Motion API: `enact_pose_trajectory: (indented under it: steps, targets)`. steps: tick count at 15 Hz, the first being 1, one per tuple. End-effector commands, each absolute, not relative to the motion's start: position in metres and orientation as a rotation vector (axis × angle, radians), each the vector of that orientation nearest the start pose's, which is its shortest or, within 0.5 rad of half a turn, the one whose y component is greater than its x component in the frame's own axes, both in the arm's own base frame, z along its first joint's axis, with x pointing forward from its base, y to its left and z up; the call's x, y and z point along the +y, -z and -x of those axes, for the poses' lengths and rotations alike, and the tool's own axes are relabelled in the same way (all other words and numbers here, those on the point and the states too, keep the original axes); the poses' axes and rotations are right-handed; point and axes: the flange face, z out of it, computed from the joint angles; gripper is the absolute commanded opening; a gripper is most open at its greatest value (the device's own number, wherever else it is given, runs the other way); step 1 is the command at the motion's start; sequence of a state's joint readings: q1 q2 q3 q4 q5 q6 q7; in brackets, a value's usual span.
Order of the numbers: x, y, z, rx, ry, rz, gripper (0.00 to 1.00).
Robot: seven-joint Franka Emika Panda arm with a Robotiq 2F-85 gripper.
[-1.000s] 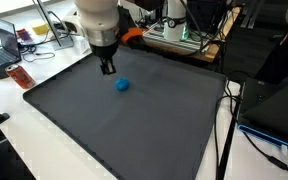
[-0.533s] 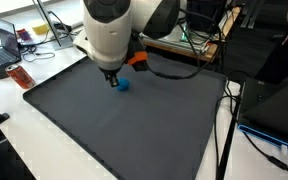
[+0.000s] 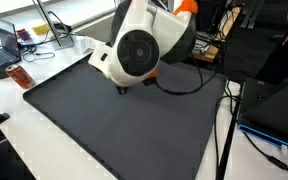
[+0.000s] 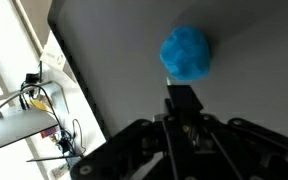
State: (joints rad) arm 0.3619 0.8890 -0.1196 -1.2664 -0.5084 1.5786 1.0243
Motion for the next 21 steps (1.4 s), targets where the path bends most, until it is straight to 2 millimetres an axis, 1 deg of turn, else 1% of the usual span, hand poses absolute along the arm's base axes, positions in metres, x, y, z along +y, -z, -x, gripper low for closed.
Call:
enact_pose_trajectory:
  steps: [1, 3, 4, 6, 11, 15, 21]
  targets:
    - [0.143, -0.189, -0.683, -0.656, 0.108, -2.118, 0.03]
    - [0.146, -0.182, -0.683, -0.636, 0.111, -2.088, 0.03]
    - [0.147, -0.182, -0.684, -0.633, 0.113, -2.086, 0.03]
    - [0.145, -0.189, -0.687, -0.631, 0.119, -2.085, 0.03]
    - [0.130, -0.227, -0.698, -0.608, 0.192, -2.182, 0.03]
    - [0.107, -0.247, -0.709, -0.573, 0.245, -2.286, 0.03]
    - [0.066, -0.270, -0.717, -0.536, 0.355, -2.491, 0.03]
